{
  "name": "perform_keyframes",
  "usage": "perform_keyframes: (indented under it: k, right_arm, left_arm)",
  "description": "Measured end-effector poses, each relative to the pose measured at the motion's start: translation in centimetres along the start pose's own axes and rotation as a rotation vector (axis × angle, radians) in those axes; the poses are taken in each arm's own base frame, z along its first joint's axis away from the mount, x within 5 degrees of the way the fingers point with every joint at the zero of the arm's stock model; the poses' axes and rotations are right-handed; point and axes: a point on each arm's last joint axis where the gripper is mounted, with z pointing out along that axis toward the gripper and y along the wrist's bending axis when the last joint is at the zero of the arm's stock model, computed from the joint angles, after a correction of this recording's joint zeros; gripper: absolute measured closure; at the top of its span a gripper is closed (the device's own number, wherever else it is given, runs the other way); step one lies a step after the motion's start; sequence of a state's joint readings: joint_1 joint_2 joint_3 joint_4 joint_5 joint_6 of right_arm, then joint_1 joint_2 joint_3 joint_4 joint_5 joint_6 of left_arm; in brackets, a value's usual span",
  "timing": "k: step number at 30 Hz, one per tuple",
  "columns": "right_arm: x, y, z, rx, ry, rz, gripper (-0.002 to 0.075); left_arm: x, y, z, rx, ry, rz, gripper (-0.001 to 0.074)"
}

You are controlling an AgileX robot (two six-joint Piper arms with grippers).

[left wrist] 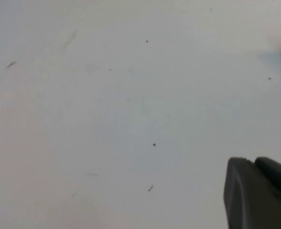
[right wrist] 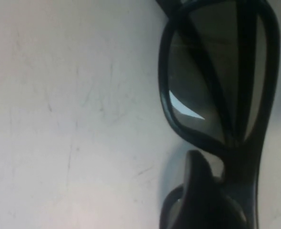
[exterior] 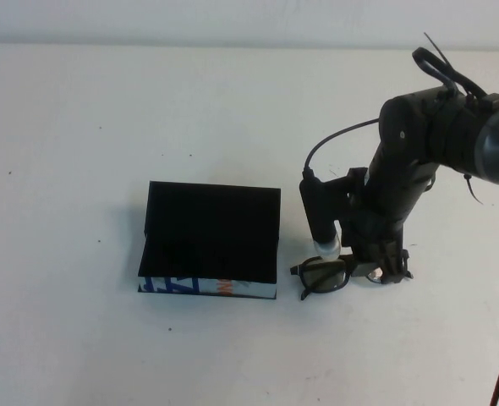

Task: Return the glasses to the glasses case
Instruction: Pick up the glasses from the table

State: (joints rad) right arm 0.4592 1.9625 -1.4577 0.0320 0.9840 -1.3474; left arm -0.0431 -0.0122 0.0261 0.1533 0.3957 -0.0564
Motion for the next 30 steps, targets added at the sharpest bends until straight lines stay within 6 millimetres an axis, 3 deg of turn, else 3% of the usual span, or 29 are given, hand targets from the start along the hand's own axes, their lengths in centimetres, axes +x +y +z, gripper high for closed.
perform_keyframes:
  k: [8, 14, 30]
  right_arm:
    - [0.1, -0.2, 1.8, -0.029, 0.008, -0.001, 0.0397]
    - [0.1, -0.2, 1.9, -0.028, 0.008, -0.003, 0.0410]
    - [0.1, 0.4, 0.8, -0.066, 0.013, 0.008, 0.0648]
  left_arm:
    - [0.0, 0.0, 0.0, 0.000, 0.000, 0.000, 0.0738]
    - [0.0, 0.0, 0.0, 0.000, 0.000, 0.000, 0.0738]
    - [0.0, 0.0, 0.0, 0.000, 0.000, 0.000, 0.0738]
